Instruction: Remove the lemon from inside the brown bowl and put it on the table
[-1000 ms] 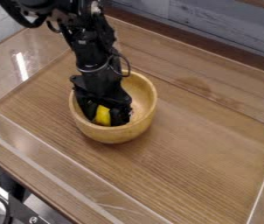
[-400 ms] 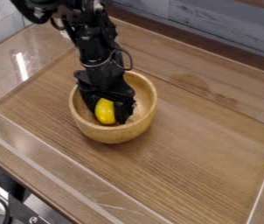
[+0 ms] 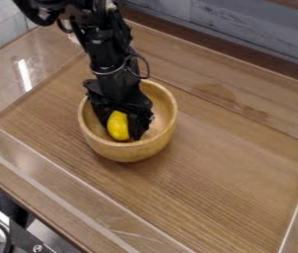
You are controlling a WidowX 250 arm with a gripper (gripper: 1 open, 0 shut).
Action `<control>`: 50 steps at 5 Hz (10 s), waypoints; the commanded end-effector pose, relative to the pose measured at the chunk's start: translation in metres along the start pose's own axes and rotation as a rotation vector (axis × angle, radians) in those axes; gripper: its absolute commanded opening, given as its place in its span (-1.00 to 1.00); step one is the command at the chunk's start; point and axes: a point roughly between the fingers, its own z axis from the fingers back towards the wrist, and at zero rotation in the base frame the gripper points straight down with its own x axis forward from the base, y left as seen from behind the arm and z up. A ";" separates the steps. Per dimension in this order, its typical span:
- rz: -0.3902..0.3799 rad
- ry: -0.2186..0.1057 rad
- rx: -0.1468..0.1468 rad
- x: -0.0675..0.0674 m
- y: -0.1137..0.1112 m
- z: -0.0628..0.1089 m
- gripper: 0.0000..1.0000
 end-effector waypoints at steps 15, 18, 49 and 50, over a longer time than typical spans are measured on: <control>-0.005 -0.043 -0.003 0.024 -0.028 0.050 -1.00; -0.015 -0.038 -0.011 0.025 -0.035 0.053 -1.00; -0.102 0.012 -0.086 -0.024 -0.146 0.007 -1.00; -0.098 0.010 -0.084 -0.022 -0.145 0.005 -1.00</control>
